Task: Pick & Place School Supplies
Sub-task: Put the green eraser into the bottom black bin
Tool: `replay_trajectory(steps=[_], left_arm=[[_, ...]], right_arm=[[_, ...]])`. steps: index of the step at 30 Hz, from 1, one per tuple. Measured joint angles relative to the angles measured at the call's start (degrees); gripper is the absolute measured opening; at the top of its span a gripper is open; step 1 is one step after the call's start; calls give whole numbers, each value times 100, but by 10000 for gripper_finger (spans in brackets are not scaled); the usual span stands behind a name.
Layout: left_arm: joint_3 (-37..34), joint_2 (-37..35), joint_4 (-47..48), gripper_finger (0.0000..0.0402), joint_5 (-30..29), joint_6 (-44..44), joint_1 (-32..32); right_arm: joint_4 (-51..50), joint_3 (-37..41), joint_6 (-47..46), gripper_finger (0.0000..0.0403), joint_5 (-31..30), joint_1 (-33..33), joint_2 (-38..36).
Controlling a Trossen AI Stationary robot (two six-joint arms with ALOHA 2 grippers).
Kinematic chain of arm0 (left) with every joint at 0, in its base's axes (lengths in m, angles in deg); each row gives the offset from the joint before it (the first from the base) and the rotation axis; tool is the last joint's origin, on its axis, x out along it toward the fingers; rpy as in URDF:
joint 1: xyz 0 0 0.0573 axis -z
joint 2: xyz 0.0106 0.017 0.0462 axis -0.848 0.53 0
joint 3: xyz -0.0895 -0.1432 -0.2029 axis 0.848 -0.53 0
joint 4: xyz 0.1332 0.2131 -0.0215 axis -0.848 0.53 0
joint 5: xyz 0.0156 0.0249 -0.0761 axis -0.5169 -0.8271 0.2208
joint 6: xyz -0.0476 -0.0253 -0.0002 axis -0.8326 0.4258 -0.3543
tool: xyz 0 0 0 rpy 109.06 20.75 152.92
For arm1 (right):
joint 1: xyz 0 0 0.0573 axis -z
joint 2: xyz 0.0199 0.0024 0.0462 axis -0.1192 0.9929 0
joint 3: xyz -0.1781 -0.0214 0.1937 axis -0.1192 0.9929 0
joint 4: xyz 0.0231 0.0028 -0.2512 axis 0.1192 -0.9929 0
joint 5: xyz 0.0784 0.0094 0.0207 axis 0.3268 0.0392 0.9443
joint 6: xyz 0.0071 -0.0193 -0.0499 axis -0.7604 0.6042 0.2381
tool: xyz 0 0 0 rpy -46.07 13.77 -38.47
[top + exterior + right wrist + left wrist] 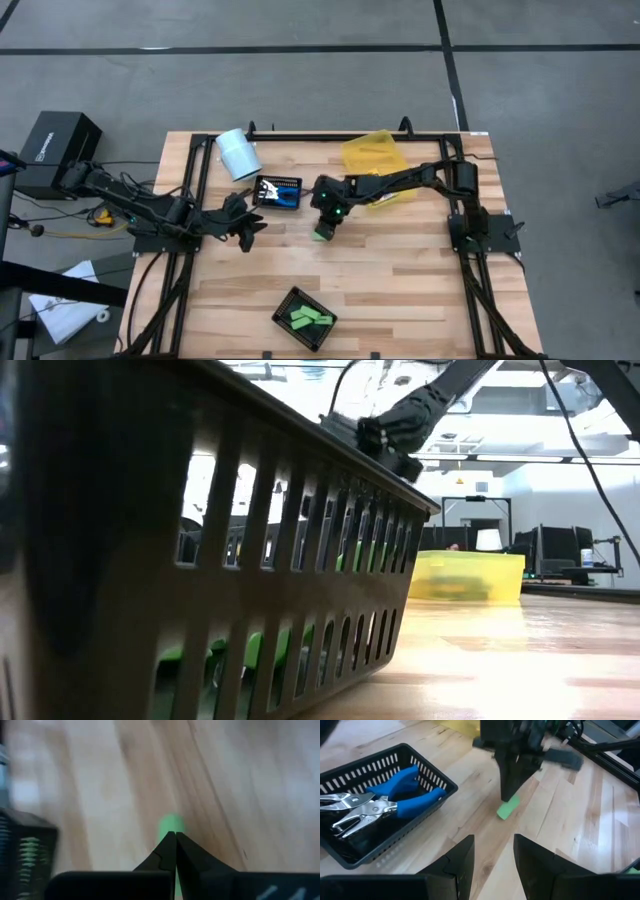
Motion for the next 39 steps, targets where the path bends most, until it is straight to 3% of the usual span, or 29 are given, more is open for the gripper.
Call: replay_trajectory(steps=[12,16,19,23,30,34,39], left_arm=[[0,53,-39,131,-56,86,0],[0,388,-89,131,517,316,-208],[0,840,-363,131,1048,603,-463],[0,1499,-1656,131,1377,1141,-767],[3,2926,-3439,126,2228,1294,-1443],[124,3694,-3931,94,2566,1290,-1639],[389,4481,-4615,39,2888,1298,-1765]], right_arm=[[-950,-866,362,0,169,-15,-130],[-1198,-878,403,14,284,11,-130],[-1456,-874,358,37,329,39,-232],[-1819,-873,370,55,337,-2,-385],[-2305,-894,453,28,-70,-266,-536],[-2466,-881,459,4,-208,-356,-551],[-2360,-881,372,20,-200,-521,-567]])
